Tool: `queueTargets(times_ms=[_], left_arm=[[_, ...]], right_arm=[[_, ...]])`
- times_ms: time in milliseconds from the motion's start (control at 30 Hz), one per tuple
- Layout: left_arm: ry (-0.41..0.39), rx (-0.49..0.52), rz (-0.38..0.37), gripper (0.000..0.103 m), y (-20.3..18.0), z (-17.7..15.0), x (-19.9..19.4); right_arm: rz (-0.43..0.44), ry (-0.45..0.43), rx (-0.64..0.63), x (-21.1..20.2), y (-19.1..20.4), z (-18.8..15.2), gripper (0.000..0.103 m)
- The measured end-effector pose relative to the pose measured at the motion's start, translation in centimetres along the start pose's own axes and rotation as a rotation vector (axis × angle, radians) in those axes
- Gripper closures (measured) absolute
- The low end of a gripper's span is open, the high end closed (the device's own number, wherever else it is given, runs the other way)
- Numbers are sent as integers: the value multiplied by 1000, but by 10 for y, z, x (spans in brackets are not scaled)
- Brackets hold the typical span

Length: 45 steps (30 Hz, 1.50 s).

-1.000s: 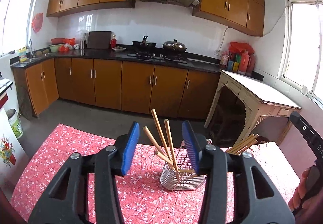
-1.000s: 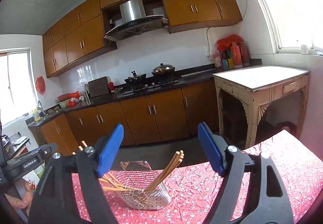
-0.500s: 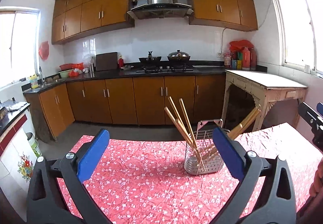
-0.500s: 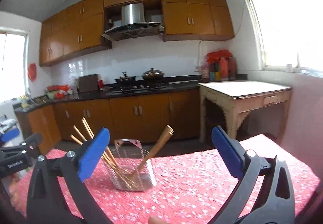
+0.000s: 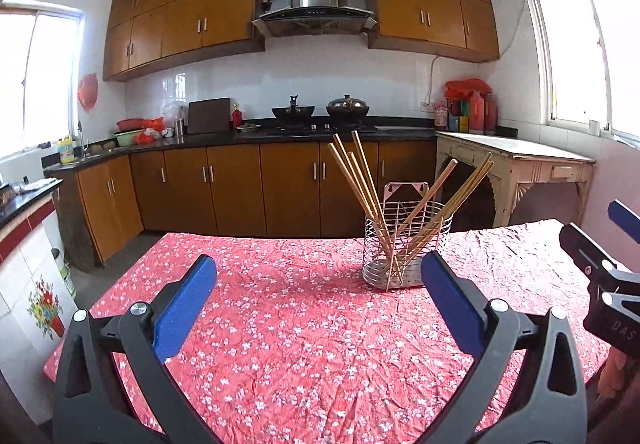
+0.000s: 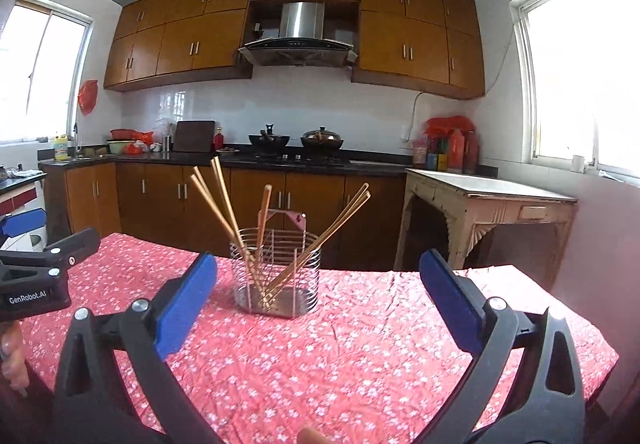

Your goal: Organize utensils

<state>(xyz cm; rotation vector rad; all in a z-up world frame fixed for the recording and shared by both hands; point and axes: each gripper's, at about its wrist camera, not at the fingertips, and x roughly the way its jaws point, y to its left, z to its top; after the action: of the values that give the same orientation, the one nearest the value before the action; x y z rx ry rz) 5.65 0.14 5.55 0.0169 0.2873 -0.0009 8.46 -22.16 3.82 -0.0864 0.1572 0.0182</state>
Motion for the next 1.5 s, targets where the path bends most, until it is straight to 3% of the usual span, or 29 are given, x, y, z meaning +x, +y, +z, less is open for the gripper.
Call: queueTargets(times_ms=[167,300,600,1500], left_arm=[[-33,-38,21,2,5,-10,-11],[-66,-4,54,2,3,-22,-22],[-53,6,60,2,-3,-42,-31],[-65,9,49,2,-3,-45,-33]], right_arm=[[16,-36,-5,-14,9,-17,4],[33,-54,16,-21,8,-26,4],[65,-71,52,-25,1,-36,4],[76,-70,76,-32,-3,-38,4]])
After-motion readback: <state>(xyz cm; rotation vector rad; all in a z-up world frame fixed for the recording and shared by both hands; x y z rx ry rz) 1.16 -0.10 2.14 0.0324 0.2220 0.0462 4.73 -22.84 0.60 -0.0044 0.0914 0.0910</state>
